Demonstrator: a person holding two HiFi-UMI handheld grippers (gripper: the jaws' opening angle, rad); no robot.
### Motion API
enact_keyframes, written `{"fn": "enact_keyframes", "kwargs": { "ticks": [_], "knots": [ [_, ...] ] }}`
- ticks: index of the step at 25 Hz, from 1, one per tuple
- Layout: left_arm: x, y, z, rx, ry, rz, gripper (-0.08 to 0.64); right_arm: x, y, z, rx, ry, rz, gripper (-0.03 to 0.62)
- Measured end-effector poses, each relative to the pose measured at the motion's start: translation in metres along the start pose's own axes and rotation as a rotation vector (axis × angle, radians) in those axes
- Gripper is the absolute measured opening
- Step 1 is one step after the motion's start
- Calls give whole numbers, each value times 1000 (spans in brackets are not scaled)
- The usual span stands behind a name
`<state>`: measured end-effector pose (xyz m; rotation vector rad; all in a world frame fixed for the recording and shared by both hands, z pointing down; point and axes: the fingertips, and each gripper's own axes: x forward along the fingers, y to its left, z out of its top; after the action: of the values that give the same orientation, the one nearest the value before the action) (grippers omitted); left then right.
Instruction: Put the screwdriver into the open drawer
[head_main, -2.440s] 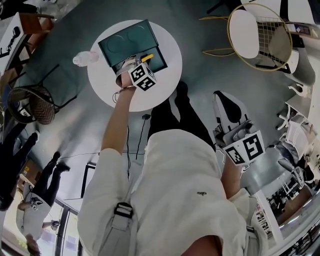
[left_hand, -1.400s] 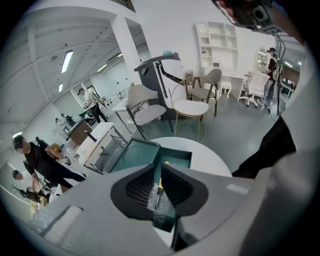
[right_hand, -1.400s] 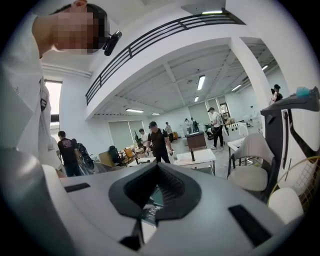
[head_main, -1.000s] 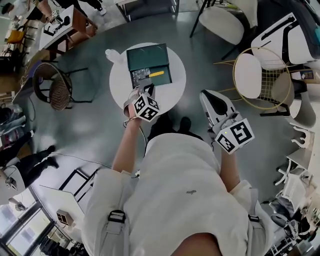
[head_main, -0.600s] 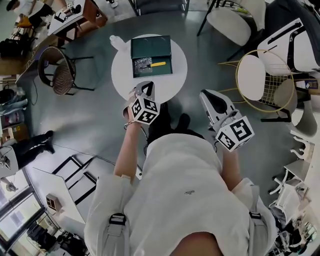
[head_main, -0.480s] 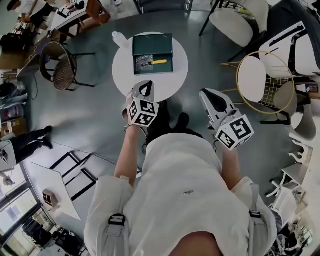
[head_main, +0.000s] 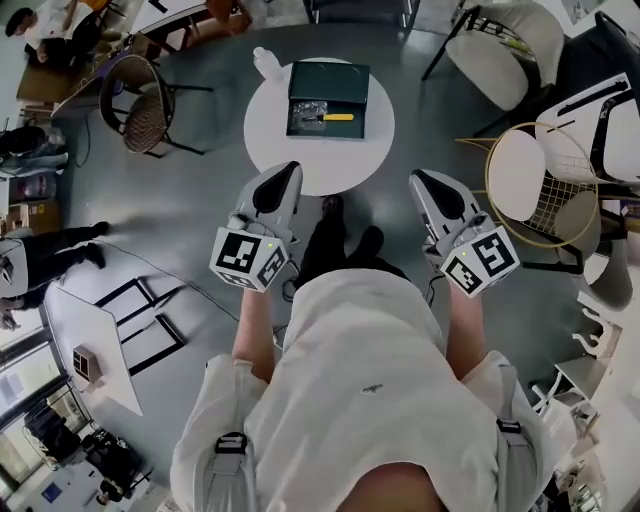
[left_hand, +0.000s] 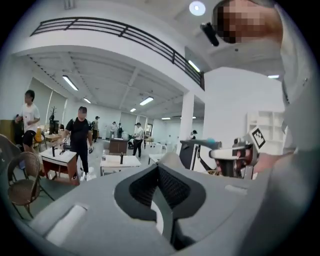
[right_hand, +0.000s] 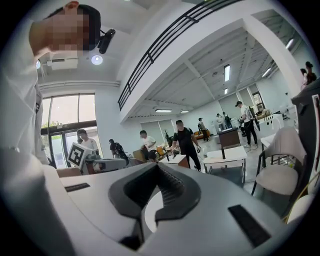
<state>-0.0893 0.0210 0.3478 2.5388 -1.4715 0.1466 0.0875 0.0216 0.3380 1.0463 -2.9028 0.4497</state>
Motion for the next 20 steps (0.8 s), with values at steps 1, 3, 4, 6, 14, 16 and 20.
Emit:
{"fn": "enact_keyframes", "kwargs": {
  "ticks": [1, 3, 4, 6, 14, 16, 20],
  "knots": [
    [-7, -2, 8, -9, -36, -7, 11, 0, 3, 2, -9, -1, 8, 6],
    [-17, -6, 18, -6, -68, -8, 11, -1, 11, 5, -32, -5, 22, 5],
    [-21, -8, 21, -1, -75, -7, 11, -2, 14, 6, -38, -8, 28, 5],
    [-24, -12, 25, 2, -84, -9, 11, -2, 17, 6, -42, -8, 36, 5],
    [-22, -26, 20, 20, -50, -48, 11, -9, 25, 4, -41, -14, 27, 5],
    [-20, -29, 18, 27, -43, -55, 11, -11, 25, 5, -42, -17, 23, 5],
    [-14, -34, 15, 22, -33, -73, 11, -14, 24, 4, -37, -17, 16, 5]
  ]
}}
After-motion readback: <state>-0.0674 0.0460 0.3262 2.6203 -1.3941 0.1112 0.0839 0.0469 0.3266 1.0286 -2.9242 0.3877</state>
